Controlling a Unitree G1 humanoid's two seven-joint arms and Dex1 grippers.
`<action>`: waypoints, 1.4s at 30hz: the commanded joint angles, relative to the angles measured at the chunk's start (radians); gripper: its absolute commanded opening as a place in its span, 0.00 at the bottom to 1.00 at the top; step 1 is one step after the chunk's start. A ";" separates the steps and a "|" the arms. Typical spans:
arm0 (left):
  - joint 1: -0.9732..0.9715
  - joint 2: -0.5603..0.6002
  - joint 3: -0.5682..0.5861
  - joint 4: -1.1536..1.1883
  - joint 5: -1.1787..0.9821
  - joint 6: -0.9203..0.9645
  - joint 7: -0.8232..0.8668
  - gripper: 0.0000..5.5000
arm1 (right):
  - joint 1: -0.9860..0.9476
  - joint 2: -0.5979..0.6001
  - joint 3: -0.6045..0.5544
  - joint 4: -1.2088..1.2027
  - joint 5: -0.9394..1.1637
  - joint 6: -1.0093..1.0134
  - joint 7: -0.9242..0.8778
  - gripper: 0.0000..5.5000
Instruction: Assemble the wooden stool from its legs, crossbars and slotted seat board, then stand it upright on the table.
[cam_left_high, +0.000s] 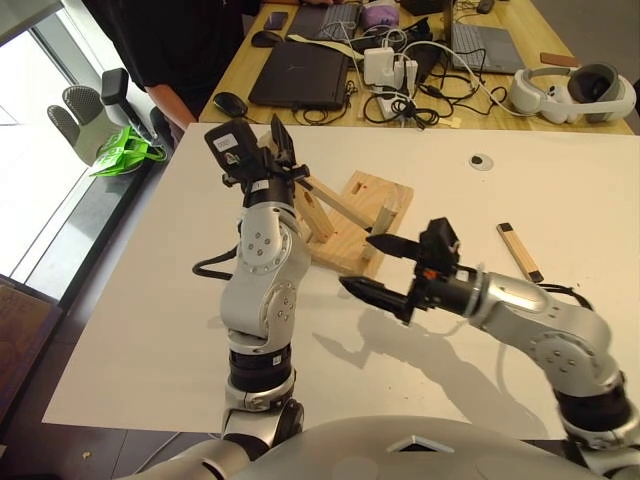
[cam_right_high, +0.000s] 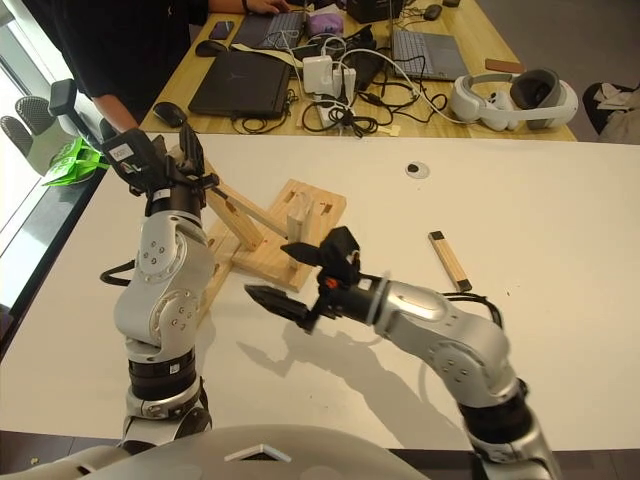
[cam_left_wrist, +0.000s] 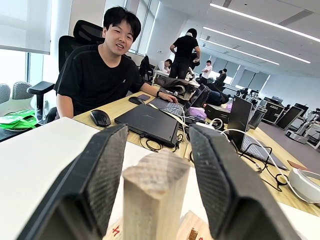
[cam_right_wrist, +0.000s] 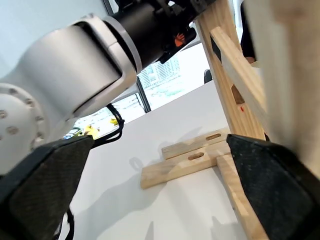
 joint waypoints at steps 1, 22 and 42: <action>-0.005 -0.053 0.002 -0.001 0.008 0.020 -0.007 0.41 | -0.091 0.106 0.109 0.066 -0.190 -0.071 -0.058 0.90; -0.051 -0.034 0.079 -0.002 0.042 0.003 -0.031 0.41 | -0.069 -0.188 0.034 0.057 -0.498 -0.065 0.115 0.90; -0.059 -0.052 0.118 0.006 0.073 0.004 -0.050 0.41 | -0.208 -0.398 0.003 0.437 -0.883 -0.456 0.358 0.90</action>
